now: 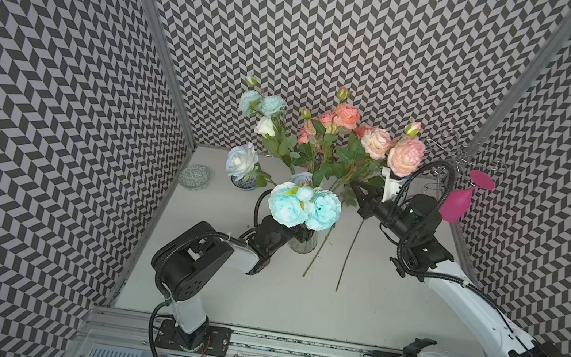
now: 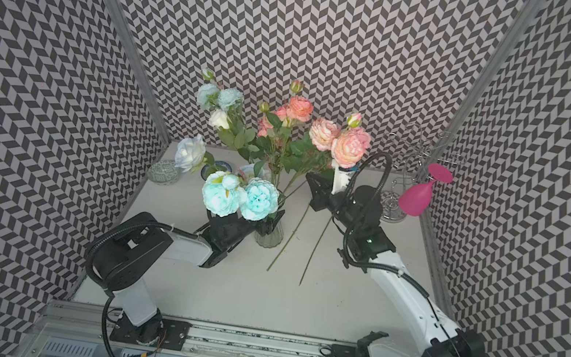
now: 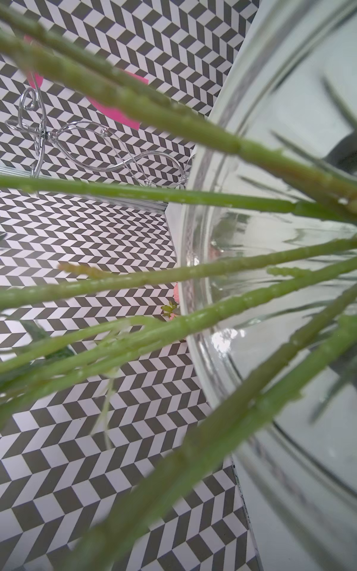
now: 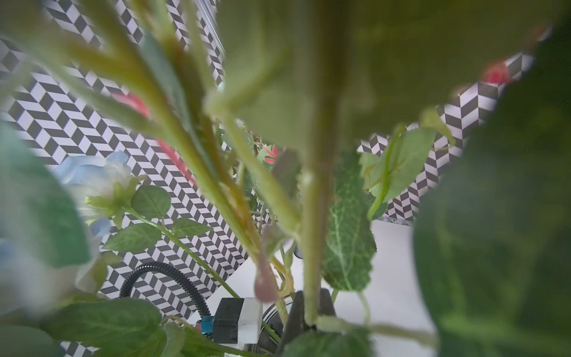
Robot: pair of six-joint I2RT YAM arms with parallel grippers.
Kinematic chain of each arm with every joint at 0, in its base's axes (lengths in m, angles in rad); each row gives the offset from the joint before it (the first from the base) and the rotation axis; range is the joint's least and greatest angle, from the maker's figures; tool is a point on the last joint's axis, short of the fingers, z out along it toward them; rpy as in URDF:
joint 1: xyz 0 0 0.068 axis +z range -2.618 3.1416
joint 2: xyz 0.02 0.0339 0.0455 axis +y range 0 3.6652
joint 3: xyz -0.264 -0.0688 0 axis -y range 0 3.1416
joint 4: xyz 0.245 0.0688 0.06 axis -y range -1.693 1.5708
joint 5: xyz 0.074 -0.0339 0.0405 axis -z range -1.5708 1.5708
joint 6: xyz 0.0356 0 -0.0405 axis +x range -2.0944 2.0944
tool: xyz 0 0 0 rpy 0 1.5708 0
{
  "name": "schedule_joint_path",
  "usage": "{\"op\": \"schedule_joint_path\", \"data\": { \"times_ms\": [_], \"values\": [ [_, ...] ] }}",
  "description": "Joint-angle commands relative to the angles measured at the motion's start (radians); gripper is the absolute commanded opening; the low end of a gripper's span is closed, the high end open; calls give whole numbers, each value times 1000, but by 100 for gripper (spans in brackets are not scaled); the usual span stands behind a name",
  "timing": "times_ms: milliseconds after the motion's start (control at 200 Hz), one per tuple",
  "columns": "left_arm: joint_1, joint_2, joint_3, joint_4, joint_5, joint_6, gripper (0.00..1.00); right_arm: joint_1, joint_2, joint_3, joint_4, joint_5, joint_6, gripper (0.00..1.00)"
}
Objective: Pick out pink flowers from the vase
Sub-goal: Pick up the flower from the vase.
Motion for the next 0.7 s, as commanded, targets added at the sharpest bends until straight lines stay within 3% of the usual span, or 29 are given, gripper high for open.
{"op": "schedule_joint_path", "data": {
  "times_ms": [0, 135, 200, 396, 696],
  "values": [
    [6, 8, -26, -77, 16, -42, 0, 43, -16, 45, -52, -15, -131, 0],
    [6, 4, -27, -76, 15, -40, 0, 75, -18, 74, -83, -10, -176, 0],
    [7, 3, -28, -75, 17, -39, 0, 72, -43, 46, -55, 89, -128, 0],
    [14, -5, -32, -59, 20, -39, 0, -4, -78, 0, -12, 122, -50, 0],
    [18, -9, -37, -53, 17, -39, 0, -56, -140, -23, -39, 196, -43, 0]
  ]
}}
